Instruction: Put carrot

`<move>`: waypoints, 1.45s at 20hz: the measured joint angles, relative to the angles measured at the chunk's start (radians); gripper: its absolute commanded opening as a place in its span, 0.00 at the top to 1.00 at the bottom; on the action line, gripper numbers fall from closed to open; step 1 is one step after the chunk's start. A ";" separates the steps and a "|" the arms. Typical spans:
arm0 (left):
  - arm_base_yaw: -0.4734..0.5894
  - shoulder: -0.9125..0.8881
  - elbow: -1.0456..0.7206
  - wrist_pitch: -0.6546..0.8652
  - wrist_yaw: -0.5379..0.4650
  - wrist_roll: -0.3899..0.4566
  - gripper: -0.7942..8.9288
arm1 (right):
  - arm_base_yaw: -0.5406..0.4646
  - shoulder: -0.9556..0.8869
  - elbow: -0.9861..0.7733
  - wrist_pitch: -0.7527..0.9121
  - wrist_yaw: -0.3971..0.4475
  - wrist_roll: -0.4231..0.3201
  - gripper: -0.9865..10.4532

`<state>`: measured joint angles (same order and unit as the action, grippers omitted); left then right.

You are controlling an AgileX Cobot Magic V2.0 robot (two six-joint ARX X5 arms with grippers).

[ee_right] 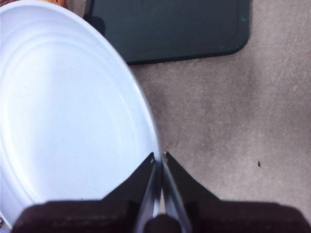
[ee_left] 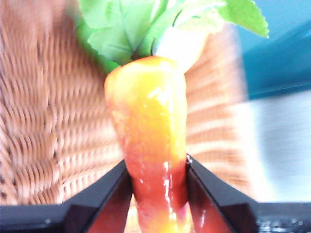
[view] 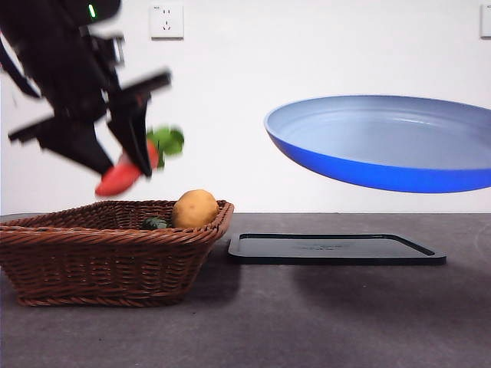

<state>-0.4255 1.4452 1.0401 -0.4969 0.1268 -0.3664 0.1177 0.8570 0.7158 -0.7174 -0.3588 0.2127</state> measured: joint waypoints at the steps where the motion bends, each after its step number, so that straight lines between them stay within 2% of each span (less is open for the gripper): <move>1: 0.001 -0.037 0.000 0.002 0.024 0.004 0.78 | 0.000 0.006 0.000 0.008 0.000 0.000 0.91; 4: 0.004 -0.169 0.000 0.050 0.190 0.008 0.78 | 0.000 0.036 0.000 0.037 -0.003 0.006 0.91; 6: -0.013 -0.230 0.000 0.147 0.348 -0.005 0.78 | 0.004 0.067 0.000 0.058 -0.008 0.024 0.91; 8: -0.068 -0.240 0.002 0.266 0.439 -0.035 0.78 | 0.025 0.107 0.000 0.071 -0.052 0.036 0.91; 11: -0.191 -0.219 0.002 0.320 0.394 -0.047 0.78 | 0.076 0.159 0.000 0.092 -0.097 0.047 0.91; 17: -0.429 -0.085 0.002 0.252 0.119 0.000 0.78 | 0.154 0.208 0.000 0.098 -0.099 0.061 0.91; 21: -0.462 0.043 0.002 0.179 0.064 0.012 0.78 | 0.156 0.208 0.000 0.100 -0.098 0.068 0.91; 26: -0.462 0.093 0.001 0.146 0.062 0.016 0.77 | 0.156 0.208 0.000 0.097 -0.094 0.068 0.91; 27: -0.463 0.093 0.001 0.146 0.062 0.016 0.76 | 0.156 0.208 0.000 0.097 -0.094 0.068 0.91; 29: -0.463 0.093 0.002 0.146 0.062 0.016 0.66 | 0.156 0.208 0.000 0.097 -0.094 0.070 0.91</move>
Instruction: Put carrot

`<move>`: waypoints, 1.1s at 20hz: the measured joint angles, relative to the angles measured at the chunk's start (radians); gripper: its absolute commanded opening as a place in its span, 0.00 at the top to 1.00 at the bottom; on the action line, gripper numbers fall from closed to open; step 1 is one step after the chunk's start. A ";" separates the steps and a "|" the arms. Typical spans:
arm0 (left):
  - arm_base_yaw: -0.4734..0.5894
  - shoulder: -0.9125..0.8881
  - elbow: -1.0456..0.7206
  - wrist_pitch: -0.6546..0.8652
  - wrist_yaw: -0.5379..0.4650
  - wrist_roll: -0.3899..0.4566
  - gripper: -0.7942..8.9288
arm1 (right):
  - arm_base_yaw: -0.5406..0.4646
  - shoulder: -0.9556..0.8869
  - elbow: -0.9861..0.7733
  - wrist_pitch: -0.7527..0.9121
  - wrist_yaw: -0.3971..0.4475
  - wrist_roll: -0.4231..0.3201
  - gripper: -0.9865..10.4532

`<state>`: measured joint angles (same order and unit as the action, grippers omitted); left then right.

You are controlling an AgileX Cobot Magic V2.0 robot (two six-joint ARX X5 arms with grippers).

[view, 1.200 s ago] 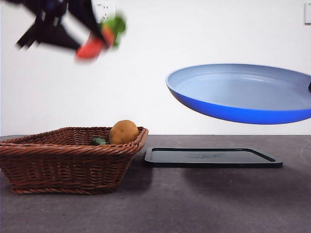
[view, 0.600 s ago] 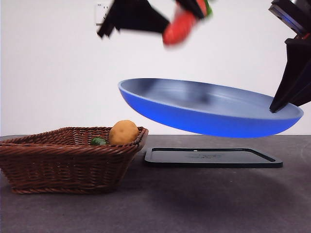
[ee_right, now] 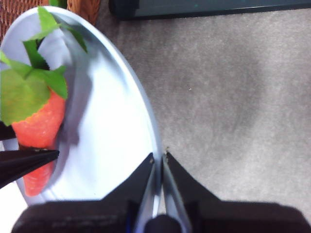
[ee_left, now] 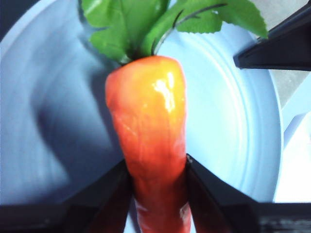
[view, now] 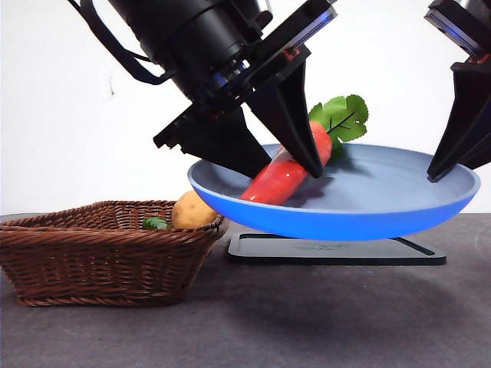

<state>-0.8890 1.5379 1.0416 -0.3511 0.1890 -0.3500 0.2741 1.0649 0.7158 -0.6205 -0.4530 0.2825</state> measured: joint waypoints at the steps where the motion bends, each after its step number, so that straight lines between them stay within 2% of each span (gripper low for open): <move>1: 0.000 0.000 0.000 0.000 0.000 0.000 0.62 | 0.000 0.000 0.000 -0.001 0.001 0.005 0.91; 5: -0.002 0.000 0.000 0.040 0.005 0.002 0.61 | 0.000 0.000 0.000 -0.006 0.014 0.021 0.91; 9: 0.000 -0.011 0.059 0.013 0.097 0.002 0.61 | -0.001 0.018 0.000 -0.024 0.093 0.028 0.91; 11: 0.000 -0.044 0.124 -0.040 0.118 0.019 0.61 | -0.020 0.060 0.000 -0.027 0.103 0.028 0.91; 14: 0.002 -0.087 0.245 -0.195 0.113 0.090 0.61 | -0.056 0.166 0.028 -0.031 0.105 0.017 0.91; 17: 0.002 -0.105 0.346 -0.372 0.067 0.163 0.61 | -0.105 0.314 0.146 0.002 0.096 -0.011 0.91; 22: 0.002 -0.110 0.370 -0.429 0.066 0.191 0.61 | -0.150 0.598 0.432 0.017 0.095 -0.034 0.91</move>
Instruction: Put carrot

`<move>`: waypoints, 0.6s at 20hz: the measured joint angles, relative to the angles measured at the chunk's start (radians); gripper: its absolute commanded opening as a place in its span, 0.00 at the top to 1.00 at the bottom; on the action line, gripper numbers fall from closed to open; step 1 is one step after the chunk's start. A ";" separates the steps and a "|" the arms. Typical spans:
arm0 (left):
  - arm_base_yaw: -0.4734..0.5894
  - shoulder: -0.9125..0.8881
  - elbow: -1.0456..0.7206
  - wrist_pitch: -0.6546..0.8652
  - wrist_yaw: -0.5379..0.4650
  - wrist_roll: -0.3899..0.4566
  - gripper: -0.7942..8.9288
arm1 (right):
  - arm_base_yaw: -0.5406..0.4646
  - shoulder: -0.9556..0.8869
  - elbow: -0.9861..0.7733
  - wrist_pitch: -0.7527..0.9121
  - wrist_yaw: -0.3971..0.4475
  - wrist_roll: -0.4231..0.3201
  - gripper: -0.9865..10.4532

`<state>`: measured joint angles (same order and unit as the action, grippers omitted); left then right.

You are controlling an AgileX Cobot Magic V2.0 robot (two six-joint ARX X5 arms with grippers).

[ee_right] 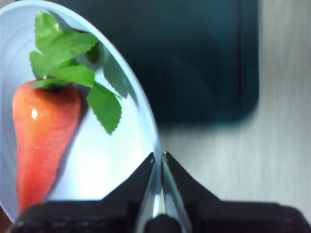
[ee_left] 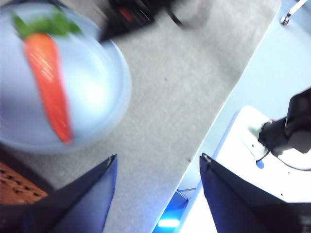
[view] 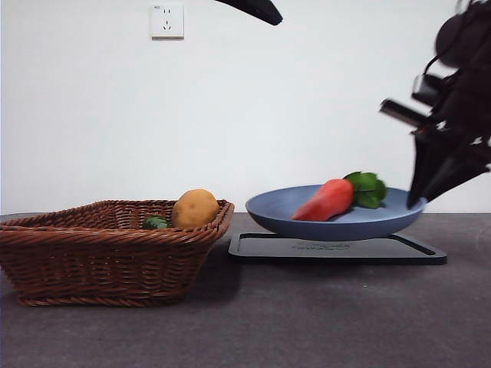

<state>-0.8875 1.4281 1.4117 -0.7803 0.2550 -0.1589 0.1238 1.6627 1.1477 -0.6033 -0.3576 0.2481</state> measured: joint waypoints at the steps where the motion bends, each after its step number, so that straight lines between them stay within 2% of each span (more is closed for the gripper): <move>1: 0.000 0.000 0.000 -0.004 0.000 0.002 0.61 | -0.002 0.061 0.057 -0.001 0.000 -0.002 0.91; 5: 0.000 0.000 0.000 -0.012 0.001 0.017 0.61 | -0.006 0.262 0.232 0.002 -0.002 -0.002 0.91; 8: 0.000 0.000 0.000 -0.012 0.001 0.019 0.61 | -0.011 0.319 0.261 -0.003 -0.009 -0.002 0.90; 12: 0.000 0.000 0.000 -0.012 0.002 0.027 0.61 | -0.013 0.319 0.261 -0.002 -0.009 -0.003 0.74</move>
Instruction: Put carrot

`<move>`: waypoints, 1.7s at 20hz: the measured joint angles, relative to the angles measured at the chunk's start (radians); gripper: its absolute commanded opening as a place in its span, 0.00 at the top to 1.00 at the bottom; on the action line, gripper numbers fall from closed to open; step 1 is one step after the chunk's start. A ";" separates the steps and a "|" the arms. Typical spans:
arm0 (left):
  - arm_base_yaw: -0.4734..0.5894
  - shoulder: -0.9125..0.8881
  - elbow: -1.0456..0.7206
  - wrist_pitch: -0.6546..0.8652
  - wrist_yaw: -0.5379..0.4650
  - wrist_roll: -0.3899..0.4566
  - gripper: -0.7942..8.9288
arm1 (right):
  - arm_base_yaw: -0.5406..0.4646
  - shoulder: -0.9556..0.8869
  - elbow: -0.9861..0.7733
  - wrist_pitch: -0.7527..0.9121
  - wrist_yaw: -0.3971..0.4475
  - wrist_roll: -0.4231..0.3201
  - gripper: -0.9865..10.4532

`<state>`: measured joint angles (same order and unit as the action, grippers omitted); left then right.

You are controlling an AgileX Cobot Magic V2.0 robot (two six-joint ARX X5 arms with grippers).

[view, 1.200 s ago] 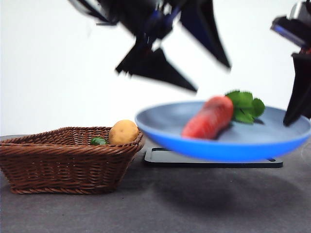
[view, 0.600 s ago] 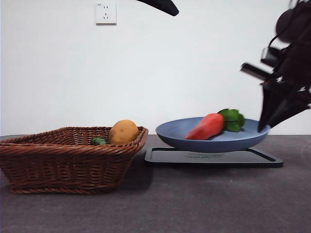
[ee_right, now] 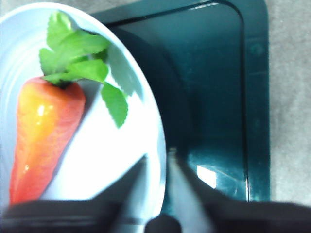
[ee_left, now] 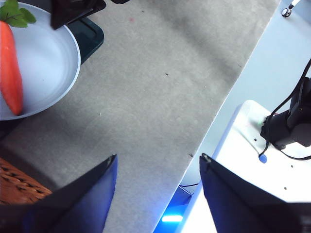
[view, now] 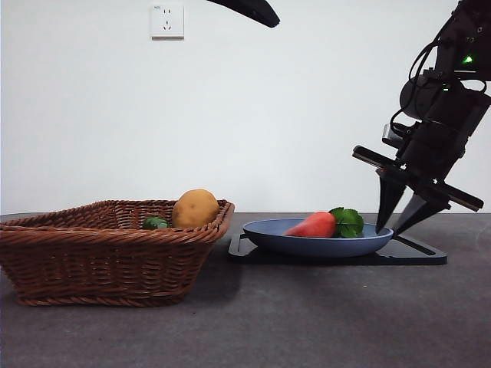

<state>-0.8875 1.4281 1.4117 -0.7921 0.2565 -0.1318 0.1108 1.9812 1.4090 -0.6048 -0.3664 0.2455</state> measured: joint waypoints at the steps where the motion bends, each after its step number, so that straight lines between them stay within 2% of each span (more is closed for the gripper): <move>1: 0.000 0.000 0.000 0.000 0.000 0.013 0.61 | 0.000 0.000 0.000 0.000 0.000 0.000 0.72; 4: 0.000 0.000 0.000 0.040 -0.022 0.059 0.61 | -0.001 -0.003 0.000 -0.011 0.000 -0.007 0.72; 6: 0.000 0.000 0.000 0.116 -0.110 0.069 0.63 | -0.008 -0.047 0.000 -0.088 0.001 -0.011 0.72; 7: 0.000 0.000 0.000 0.150 -0.171 0.073 0.69 | -0.011 -0.091 0.000 -0.140 0.002 -0.020 0.73; 9: 0.002 0.000 0.000 0.198 -0.243 0.111 0.91 | -0.012 -0.194 0.000 -0.259 0.003 -0.040 0.83; 10: 0.009 0.000 0.000 0.211 -0.251 0.137 0.91 | -0.005 -0.240 0.001 -0.314 0.018 -0.058 0.89; 11: 0.018 0.000 0.000 0.222 -0.251 0.182 0.91 | 0.014 -0.284 0.001 -0.361 0.073 -0.070 0.91; 13: 0.049 0.001 0.000 0.223 -0.254 0.281 0.91 | 0.088 -0.388 -0.030 -0.393 0.250 -0.082 0.91; 14: 0.071 0.001 0.000 0.222 -0.264 0.290 0.91 | 0.122 -0.438 -0.062 -0.385 0.311 -0.082 0.91; 16: 0.133 0.001 0.000 0.192 -0.293 0.277 0.91 | 0.198 -0.555 -0.164 -0.305 0.361 -0.081 0.91; 19: 0.229 0.000 -0.003 0.111 -0.317 0.253 0.91 | 0.307 -0.744 -0.348 -0.135 0.372 -0.073 0.91; 21: 0.277 -0.041 -0.069 0.135 -0.313 0.244 0.91 | 0.378 -0.877 -0.469 -0.011 0.396 -0.072 0.91; 27: 0.311 -0.431 -0.477 0.321 -0.309 0.200 0.91 | 0.516 -1.194 -0.714 0.204 0.622 -0.070 0.91; 30: 0.311 -0.663 -0.658 0.346 -0.310 0.145 0.91 | 0.546 -1.300 -0.821 0.237 0.654 -0.070 0.91; 34: 0.311 -0.871 -0.750 0.341 -0.359 0.093 0.91 | 0.551 -1.340 -0.884 0.232 0.658 -0.070 0.91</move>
<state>-0.5762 0.5575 0.6613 -0.4511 -0.1024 -0.0387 0.6617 0.6415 0.5251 -0.3729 0.2913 0.1757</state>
